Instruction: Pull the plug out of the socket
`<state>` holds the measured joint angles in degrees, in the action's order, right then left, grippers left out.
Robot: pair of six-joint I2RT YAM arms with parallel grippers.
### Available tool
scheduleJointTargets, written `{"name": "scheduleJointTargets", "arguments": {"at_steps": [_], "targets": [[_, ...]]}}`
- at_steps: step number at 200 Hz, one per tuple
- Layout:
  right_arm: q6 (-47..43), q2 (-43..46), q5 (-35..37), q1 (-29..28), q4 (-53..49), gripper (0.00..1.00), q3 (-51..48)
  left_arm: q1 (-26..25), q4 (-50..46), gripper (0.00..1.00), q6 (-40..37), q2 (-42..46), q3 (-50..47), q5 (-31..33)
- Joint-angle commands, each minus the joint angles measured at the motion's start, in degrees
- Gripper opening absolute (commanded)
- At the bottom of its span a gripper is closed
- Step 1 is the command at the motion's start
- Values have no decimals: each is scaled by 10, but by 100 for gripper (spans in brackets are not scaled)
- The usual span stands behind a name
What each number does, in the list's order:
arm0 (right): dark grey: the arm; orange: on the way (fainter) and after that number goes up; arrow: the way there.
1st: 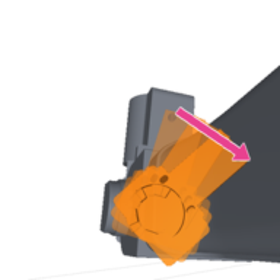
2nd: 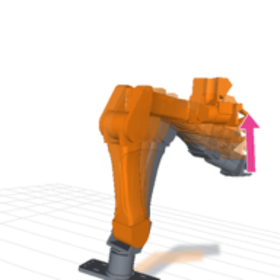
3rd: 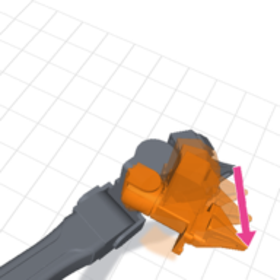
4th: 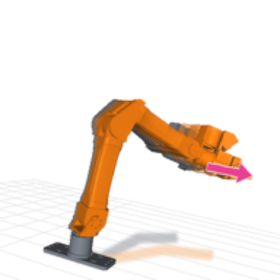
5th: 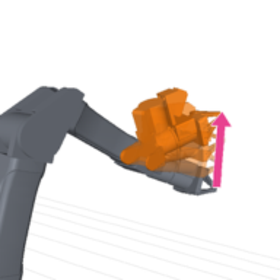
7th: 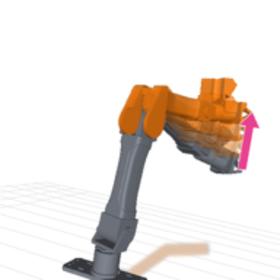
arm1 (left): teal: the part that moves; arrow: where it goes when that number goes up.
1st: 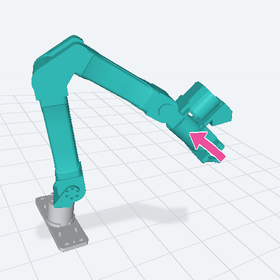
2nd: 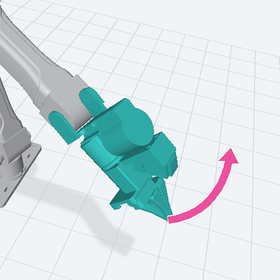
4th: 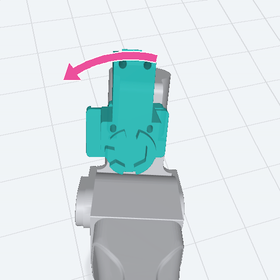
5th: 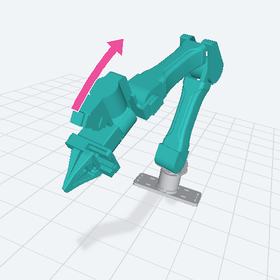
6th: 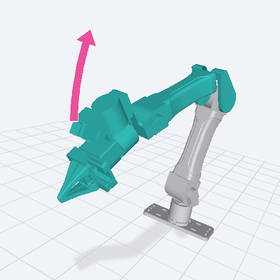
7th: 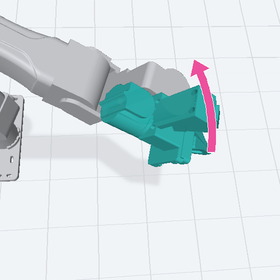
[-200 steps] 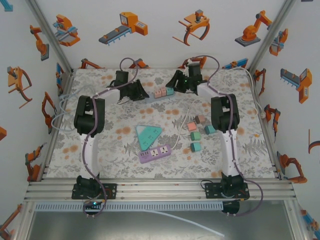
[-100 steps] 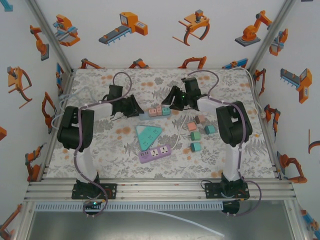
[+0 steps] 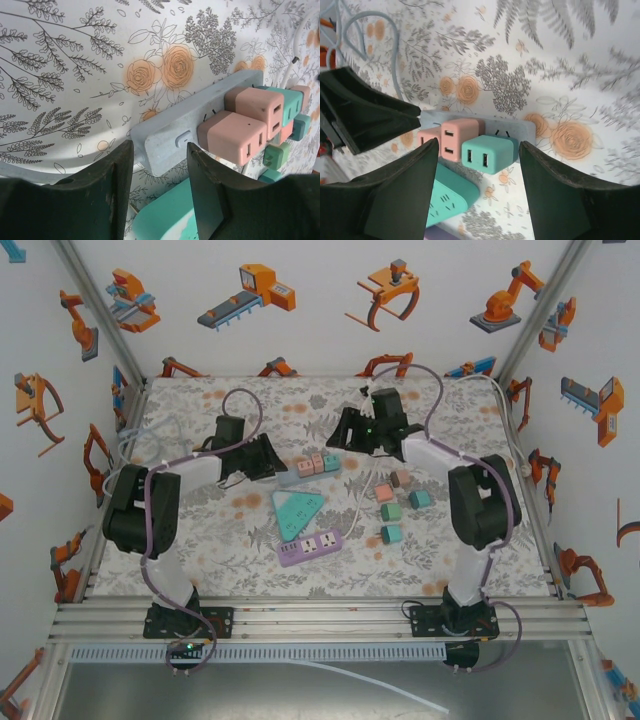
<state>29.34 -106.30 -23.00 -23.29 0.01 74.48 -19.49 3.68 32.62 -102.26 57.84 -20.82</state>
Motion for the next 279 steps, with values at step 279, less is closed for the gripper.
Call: {"name": "scheduleJointTargets", "arguments": {"at_steps": [279], "targets": [[-940,-87,-274,-17,-230,57,105,-82,-154,35,-51,-5,114,44]]}}
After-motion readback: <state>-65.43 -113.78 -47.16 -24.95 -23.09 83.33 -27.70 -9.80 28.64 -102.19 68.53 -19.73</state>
